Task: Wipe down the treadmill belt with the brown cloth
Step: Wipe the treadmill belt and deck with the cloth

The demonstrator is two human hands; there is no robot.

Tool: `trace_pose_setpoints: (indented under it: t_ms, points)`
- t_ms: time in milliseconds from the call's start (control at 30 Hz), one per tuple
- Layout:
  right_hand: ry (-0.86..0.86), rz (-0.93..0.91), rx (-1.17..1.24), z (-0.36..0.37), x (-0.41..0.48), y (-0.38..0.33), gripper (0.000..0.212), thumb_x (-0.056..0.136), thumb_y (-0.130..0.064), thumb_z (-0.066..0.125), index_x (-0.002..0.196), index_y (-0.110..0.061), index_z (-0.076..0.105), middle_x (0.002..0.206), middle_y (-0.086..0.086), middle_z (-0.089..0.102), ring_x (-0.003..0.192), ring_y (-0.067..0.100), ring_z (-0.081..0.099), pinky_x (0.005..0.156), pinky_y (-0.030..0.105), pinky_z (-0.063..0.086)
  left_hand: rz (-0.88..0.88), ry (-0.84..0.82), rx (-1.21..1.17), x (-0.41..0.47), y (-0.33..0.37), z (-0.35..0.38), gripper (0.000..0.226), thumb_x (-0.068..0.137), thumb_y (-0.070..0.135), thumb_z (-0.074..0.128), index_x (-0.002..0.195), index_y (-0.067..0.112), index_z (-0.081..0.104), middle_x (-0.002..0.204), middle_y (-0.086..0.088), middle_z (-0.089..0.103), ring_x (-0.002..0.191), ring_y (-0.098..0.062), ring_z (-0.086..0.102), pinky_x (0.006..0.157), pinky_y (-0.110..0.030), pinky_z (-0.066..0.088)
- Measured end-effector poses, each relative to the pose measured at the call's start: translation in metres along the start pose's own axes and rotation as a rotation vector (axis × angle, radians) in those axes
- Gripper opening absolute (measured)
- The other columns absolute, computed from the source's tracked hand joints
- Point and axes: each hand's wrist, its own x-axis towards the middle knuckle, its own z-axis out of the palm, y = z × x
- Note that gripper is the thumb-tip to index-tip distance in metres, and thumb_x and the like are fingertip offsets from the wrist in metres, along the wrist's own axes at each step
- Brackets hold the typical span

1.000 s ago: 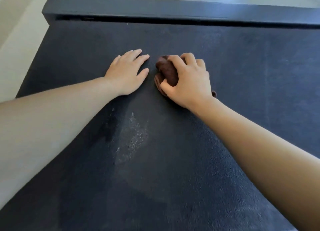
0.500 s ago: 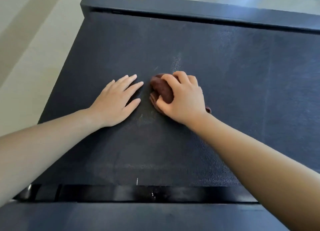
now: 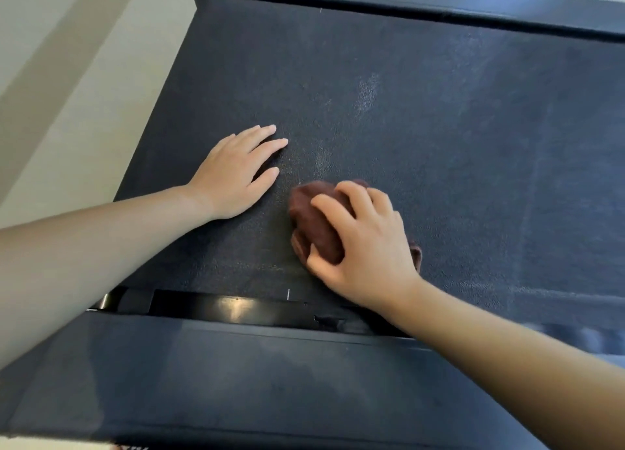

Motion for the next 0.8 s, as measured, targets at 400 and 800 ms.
trace_pose_setpoints:
  t_ms: [400, 800]
  points:
    - [0.039, 0.015, 0.004, 0.005, 0.002, -0.003, 0.052, 0.068, -0.051, 0.061, 0.114, -0.027, 0.061, 0.124, 0.004, 0.055, 0.109, 0.037, 0.051, 0.076, 0.047, 0.05, 0.002, 0.009, -0.007, 0.001, -0.001, 0.001, 0.048, 0.095, 0.03, 0.045, 0.142, 0.022, 0.037, 0.154, -0.002, 0.027, 0.142, -0.024, 0.021, 0.113, -0.044, 0.016]
    - [0.154, 0.189, -0.019, 0.027, 0.123, 0.054, 0.057, 0.075, -0.062, 0.046, 0.122, -0.031, 0.053, 0.126, 0.003, 0.051, 0.11, 0.035, 0.047, 0.079, 0.048, 0.046, -0.09, 0.025, 0.04, 0.064, -0.03, 0.001, 0.055, 0.094, 0.039, 0.041, 0.144, 0.02, 0.032, 0.155, -0.004, 0.023, 0.143, -0.024, 0.017, 0.113, -0.047, 0.016]
